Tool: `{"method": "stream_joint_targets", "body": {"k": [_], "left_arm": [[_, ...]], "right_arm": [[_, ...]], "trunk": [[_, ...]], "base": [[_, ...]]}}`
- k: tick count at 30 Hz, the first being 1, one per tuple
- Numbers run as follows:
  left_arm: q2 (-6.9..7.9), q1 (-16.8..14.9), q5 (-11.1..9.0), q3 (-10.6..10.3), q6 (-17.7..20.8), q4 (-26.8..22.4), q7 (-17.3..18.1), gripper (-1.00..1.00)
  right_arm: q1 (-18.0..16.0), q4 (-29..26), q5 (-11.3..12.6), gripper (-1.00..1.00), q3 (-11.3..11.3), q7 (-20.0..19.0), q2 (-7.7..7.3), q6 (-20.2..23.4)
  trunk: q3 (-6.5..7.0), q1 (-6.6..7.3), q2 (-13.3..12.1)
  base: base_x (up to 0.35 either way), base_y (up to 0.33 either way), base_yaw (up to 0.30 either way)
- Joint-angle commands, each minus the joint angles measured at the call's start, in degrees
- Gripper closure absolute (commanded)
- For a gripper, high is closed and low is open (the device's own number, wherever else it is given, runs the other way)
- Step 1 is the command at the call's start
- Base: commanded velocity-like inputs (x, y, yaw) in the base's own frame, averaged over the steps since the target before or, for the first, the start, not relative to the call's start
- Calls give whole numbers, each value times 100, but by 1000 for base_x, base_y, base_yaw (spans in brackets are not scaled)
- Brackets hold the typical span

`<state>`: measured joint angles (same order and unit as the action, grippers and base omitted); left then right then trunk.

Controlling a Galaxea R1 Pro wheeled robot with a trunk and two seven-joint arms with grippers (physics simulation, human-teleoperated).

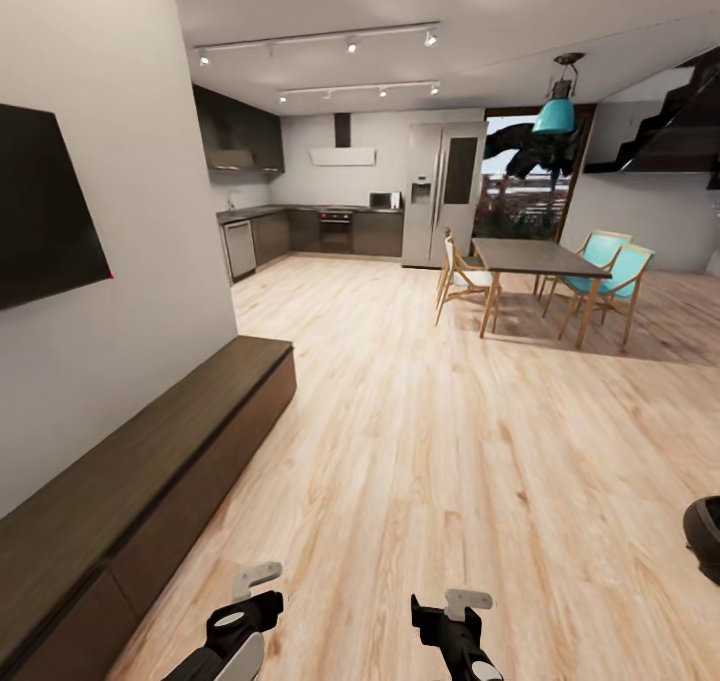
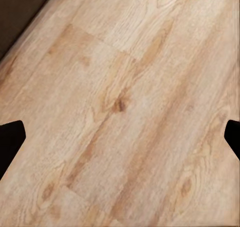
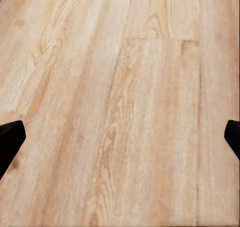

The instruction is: Place each of the two pumpkins and all three candles from the living room inside a cabinet in the living room (use any cabinet), then make sure every cabinet is closed, and position the cauldron so it is next to a table in the living room.

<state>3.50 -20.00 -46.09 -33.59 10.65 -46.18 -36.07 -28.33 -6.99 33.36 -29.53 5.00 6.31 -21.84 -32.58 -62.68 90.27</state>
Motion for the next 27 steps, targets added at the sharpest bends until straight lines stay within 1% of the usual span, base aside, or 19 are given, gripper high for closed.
{"method": "stream_joint_targets", "body": {"k": [1,16,21,27], "left_arm": [[7,-4,-23,-28,20,-14,-43,-100],[2,-4,-30,-30,16,-14,-43,-100],[2,-4,-32,-33,16,-14,-49,-100],[9,-4,-32,-26,16,-14,-49,-100]], "right_arm": [[-5,4,21,-100,-49,36,2,-13],[-5,5,21,-100,-53,36,2,-13],[-5,4,18,-100,-53,41,2,-13],[-5,4,19,-100,-53,45,10,-13]], "trunk": [[-3,0,3],[41,0,3],[45,0,3],[46,0,3]], "base": [[0,0,-280],[0,0,-273],[72,0,-58],[291,0,-5]]}}
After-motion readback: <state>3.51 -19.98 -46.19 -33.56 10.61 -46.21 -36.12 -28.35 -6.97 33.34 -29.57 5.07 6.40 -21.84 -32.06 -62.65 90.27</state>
